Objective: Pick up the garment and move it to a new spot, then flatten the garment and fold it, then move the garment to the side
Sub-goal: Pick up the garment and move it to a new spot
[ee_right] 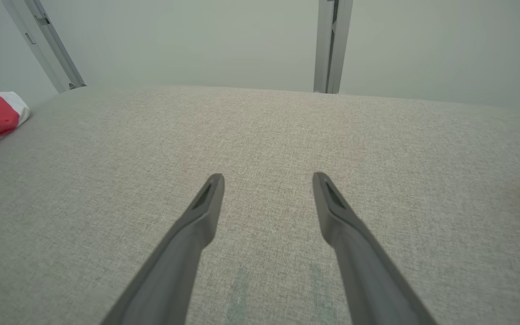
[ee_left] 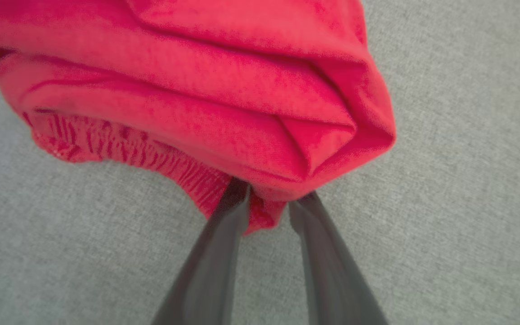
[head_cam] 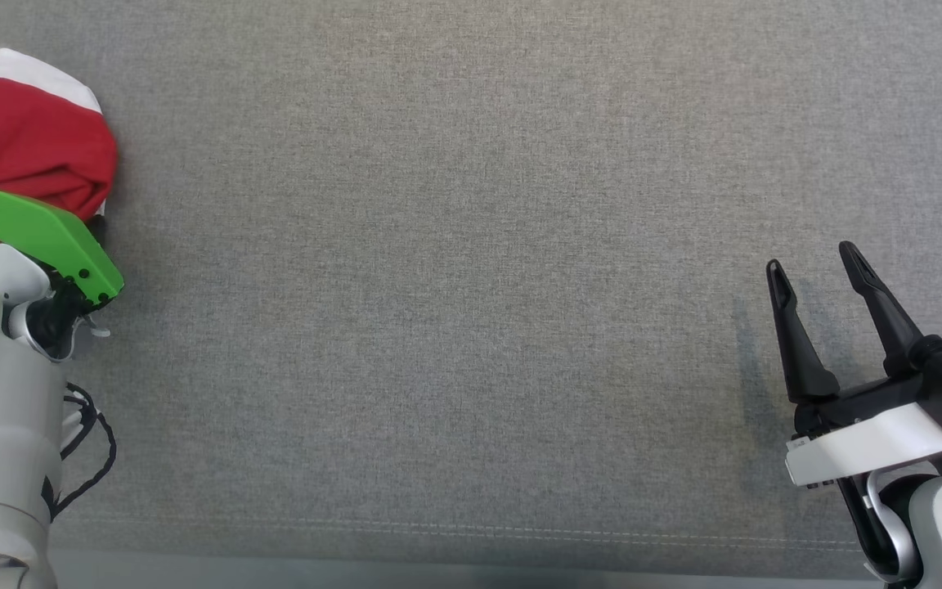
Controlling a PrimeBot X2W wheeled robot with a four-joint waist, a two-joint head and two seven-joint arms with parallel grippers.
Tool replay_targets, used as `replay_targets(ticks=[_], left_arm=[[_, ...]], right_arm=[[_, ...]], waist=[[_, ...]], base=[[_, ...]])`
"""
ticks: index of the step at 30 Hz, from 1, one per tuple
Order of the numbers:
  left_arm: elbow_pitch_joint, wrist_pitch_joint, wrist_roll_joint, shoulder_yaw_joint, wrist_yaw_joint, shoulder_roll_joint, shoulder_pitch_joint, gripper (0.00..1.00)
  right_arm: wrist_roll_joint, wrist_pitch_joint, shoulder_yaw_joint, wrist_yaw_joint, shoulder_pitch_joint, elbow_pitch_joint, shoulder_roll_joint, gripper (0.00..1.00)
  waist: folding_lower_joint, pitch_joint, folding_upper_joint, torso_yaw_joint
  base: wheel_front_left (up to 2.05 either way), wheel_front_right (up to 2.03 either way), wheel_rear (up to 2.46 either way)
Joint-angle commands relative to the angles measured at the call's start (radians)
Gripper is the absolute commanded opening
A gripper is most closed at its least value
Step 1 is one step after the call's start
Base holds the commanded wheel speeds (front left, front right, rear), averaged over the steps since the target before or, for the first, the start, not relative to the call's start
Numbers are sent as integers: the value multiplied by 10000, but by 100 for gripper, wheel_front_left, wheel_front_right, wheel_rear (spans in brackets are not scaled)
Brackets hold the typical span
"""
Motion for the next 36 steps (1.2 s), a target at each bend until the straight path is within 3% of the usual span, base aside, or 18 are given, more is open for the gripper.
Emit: replay_targets(ticks=[1,11,21,24,25,30,36], left_arm=[[48,-303,173,-164,-75,35,-114,0],[-795,-2493,946,-728,-73,508,-481,0],[-3261,-3943,1716,-1363,477,405,331,0],[-4617,-3873,1810,-1563,719,238,1063,0],[-5697,-3738,1903,-1694,987,181,1699,0],[-8612,-2970,1840,-2036,1528,132,3436,0],[-10780,-2008,2099,-2547,2291,46,4726,0]], right_arm=[[59,16,-49,-15,-105,-16,4,100],[112,-31,-224,-15,349,185,289,100],[152,-99,-69,-15,773,500,829,100],[120,-134,-7,-15,871,544,945,100],[99,-146,36,-15,914,566,1017,100],[149,-185,118,-15,855,581,1156,100],[219,-300,161,-15,662,682,1222,100]], waist=[[-2,-129,-1,40],[-2,-1159,-1,369],[-2,-2570,-1,320],[-2,-2810,-1,67],[-2,-2937,-1,-166],[-2,-2932,-1,-992],[-2,-2693,-1,-2082]], base=[[0,0,0],[0,0,0],[0,0,0],[0,0,0],[0,0,0],[0,0,0],[0,0,0]])
